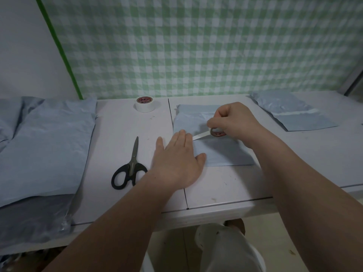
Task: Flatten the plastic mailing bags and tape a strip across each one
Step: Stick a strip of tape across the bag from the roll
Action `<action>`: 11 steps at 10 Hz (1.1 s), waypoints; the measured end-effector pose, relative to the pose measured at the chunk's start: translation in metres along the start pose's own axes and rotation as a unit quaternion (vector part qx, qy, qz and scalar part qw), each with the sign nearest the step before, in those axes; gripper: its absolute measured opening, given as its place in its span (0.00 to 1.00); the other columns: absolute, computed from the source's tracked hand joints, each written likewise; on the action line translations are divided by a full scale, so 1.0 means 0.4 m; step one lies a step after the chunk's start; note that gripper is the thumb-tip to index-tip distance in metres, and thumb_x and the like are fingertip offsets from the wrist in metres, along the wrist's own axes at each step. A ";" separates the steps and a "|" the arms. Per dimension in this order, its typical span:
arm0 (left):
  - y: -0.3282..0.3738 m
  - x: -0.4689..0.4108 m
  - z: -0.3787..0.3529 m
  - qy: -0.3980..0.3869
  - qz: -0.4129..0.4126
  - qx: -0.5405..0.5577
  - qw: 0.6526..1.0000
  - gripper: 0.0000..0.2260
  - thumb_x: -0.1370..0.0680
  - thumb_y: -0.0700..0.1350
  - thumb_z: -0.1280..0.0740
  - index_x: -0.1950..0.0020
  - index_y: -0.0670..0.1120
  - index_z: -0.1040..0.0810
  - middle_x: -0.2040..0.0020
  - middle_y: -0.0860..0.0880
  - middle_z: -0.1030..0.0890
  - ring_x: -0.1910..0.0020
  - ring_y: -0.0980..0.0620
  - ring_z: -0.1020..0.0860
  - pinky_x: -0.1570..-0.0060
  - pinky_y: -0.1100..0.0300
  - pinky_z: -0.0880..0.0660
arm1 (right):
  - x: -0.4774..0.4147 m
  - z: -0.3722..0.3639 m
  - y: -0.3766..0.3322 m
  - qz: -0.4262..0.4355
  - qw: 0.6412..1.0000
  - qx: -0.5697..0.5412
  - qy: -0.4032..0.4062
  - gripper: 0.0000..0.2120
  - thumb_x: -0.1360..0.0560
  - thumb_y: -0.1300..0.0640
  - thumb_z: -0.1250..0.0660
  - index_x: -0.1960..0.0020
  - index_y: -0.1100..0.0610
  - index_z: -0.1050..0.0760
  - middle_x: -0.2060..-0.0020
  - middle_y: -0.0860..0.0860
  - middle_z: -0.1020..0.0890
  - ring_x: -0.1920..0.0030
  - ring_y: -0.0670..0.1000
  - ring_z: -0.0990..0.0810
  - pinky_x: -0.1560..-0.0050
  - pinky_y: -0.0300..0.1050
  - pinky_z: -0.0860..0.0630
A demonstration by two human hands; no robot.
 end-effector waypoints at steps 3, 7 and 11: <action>-0.001 -0.001 -0.002 0.003 -0.001 -0.001 1.000 0.30 0.19 0.59 0.57 0.22 0.44 0.57 0.21 0.49 0.58 0.23 0.53 0.58 0.27 0.42 0.60 | -0.002 -0.002 -0.012 -0.023 0.995 0.100 -0.006 0.16 0.33 0.60 0.31 0.75 0.56 0.34 0.74 0.52 0.29 0.69 0.50 0.31 0.64 0.44 0.33; 0.001 0.001 -0.001 0.002 0.001 0.001 1.000 0.30 0.19 0.59 0.57 0.22 0.45 0.57 0.21 0.49 0.58 0.23 0.53 0.58 0.27 0.42 0.61 | 0.000 -0.007 -0.005 -0.030 0.978 0.205 -0.018 0.10 0.34 0.59 0.32 0.73 0.55 0.27 0.72 0.50 0.22 0.67 0.50 0.25 0.61 0.44 0.26; 0.003 -0.002 0.000 0.001 0.002 -0.007 1.000 0.29 0.19 0.59 0.57 0.22 0.47 0.57 0.21 0.48 0.58 0.23 0.52 0.59 0.27 0.41 0.62 | 0.003 -0.030 -0.018 -0.017 0.957 0.286 -0.038 0.07 0.31 0.57 0.33 0.67 0.52 0.27 0.69 0.46 0.26 0.58 0.51 0.25 0.57 0.43 0.33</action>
Point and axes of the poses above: each hand's wrist, its own x-axis away from the middle knuckle, its own z-axis out of the back of the hand, y = z × x, the point moved 2 cm from there along -x, towards the middle knuckle
